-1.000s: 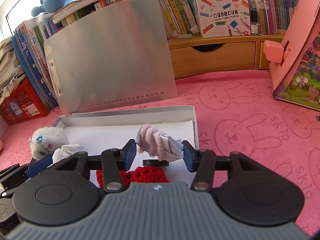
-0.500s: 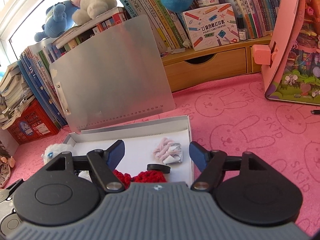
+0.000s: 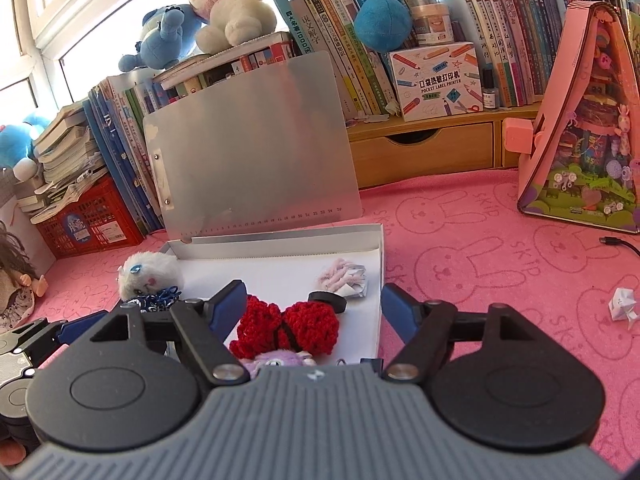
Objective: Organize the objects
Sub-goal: 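Open both tools to release the tissue and folded paper into the box, then move the left tool toward a black round lid while the right tool approaches another black lid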
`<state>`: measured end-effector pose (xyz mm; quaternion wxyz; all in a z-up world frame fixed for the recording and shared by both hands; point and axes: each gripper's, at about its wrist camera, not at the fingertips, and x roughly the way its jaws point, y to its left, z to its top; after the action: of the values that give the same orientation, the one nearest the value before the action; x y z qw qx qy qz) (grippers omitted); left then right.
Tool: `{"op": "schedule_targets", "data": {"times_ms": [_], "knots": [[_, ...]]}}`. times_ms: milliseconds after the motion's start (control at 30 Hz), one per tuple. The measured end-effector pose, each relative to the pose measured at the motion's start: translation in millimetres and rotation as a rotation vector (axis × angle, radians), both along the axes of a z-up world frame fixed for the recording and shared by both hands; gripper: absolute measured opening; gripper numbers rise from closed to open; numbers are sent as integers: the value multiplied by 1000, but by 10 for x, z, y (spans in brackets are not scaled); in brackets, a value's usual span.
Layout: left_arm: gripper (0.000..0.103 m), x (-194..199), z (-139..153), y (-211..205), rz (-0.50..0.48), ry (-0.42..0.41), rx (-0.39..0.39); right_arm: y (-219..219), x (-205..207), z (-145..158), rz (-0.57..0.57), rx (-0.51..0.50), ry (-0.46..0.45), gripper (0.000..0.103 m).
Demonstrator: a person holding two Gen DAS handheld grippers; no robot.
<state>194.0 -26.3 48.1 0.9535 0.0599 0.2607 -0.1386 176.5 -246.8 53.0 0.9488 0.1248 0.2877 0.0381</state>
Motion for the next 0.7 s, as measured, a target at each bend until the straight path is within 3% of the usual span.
{"op": "schedule_targets", "data": {"times_ms": [367,700], "knots": [[82,-583,0,139,-40,-20,-11,85,-586,-20,76,-73,-26,86],[82,-1143,-117,296,-55,13,-45,270,-1165,-225,157,-159,-36,87]]}}
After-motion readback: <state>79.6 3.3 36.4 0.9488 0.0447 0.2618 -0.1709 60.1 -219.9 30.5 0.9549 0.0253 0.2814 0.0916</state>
